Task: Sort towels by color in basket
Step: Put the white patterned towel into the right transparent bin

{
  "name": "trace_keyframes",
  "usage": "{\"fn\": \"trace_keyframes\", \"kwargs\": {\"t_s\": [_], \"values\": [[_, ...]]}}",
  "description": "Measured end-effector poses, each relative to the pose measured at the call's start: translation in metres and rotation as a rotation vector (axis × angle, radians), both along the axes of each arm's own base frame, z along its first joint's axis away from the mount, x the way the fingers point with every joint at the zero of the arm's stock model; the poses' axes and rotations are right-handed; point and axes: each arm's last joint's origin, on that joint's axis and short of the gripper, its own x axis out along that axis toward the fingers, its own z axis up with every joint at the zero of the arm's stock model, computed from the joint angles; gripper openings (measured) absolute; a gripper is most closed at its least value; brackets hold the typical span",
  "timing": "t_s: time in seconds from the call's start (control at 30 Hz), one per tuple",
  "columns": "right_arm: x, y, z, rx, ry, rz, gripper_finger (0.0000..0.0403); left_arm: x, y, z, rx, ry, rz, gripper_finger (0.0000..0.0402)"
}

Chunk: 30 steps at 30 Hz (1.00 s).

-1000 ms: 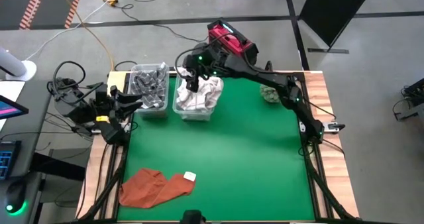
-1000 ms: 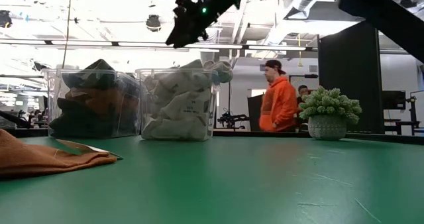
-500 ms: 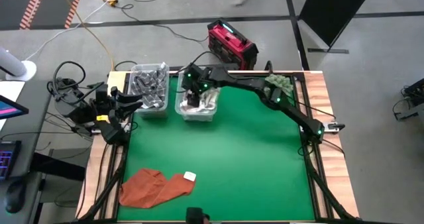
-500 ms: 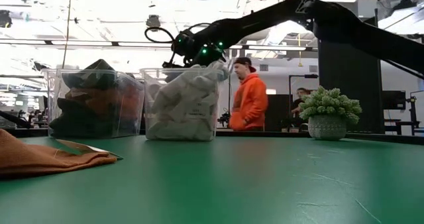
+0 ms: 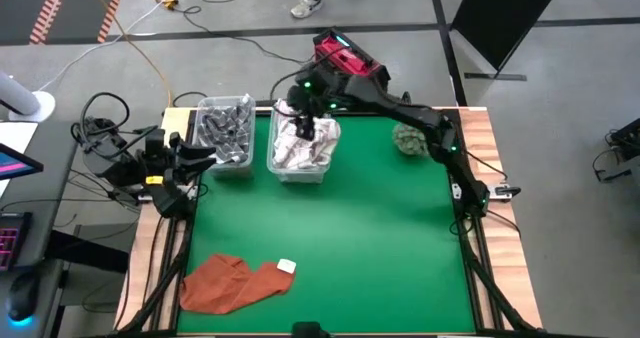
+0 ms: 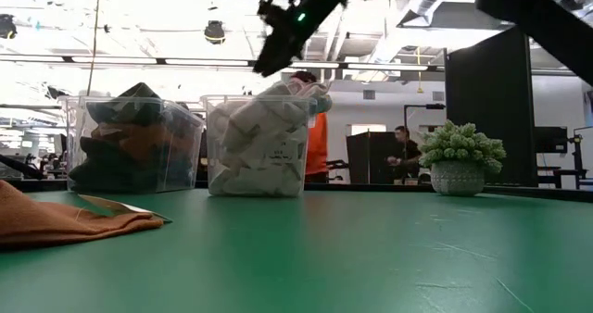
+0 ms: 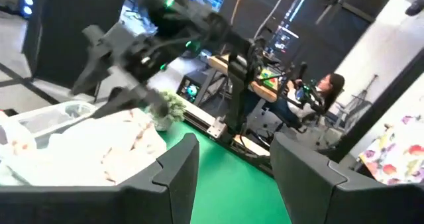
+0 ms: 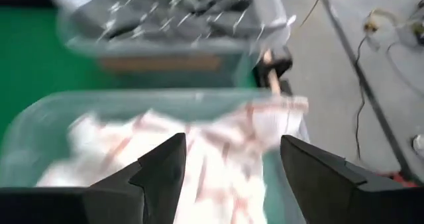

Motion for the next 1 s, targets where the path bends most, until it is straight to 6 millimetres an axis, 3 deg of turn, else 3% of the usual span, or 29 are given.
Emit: {"fn": "trace_keyframes", "kwargs": {"t_s": [0.07, 0.17, 0.4, 0.57, 0.7, 0.87, 1.0], "values": [[-0.016, 0.007, 0.013, 0.026, 0.051, -0.002, 0.0274, 0.0, 0.0, 0.0, 0.005, 0.001, -0.009, 0.0176], [-0.035, 0.017, 0.017, 0.079, 0.183, 0.001, 0.0274, 0.0, -0.001, 0.0, 0.011, 0.004, -0.029, 0.0176], [-0.057, 0.024, 0.001, 0.184, 0.454, 0.0, 0.0274, 0.0, -0.001, -0.001, 0.016, 0.011, -0.054, 0.0176], [-0.054, 0.016, -0.016, 0.155, 0.493, -0.029, 0.0262, 0.0, -0.002, -0.001, 0.019, 0.015, -0.058, 0.0176], [-0.049, 0.015, -0.025, 0.12, 0.491, 0.015, 0.0195, 0.0, -0.002, -0.001, 0.02, 0.015, -0.058, 0.0176], [-0.041, 0.018, -0.04, 0.095, 0.483, 0.066, 0.0041, 0.0, -0.002, -0.001, 0.019, 0.015, -0.058, 0.0176], [-0.039, 0.02, -0.026, 0.111, 0.419, 0.067, 0.0026, 0.0, -0.001, -0.001, 0.019, 0.014, -0.058, 0.0176]]}}
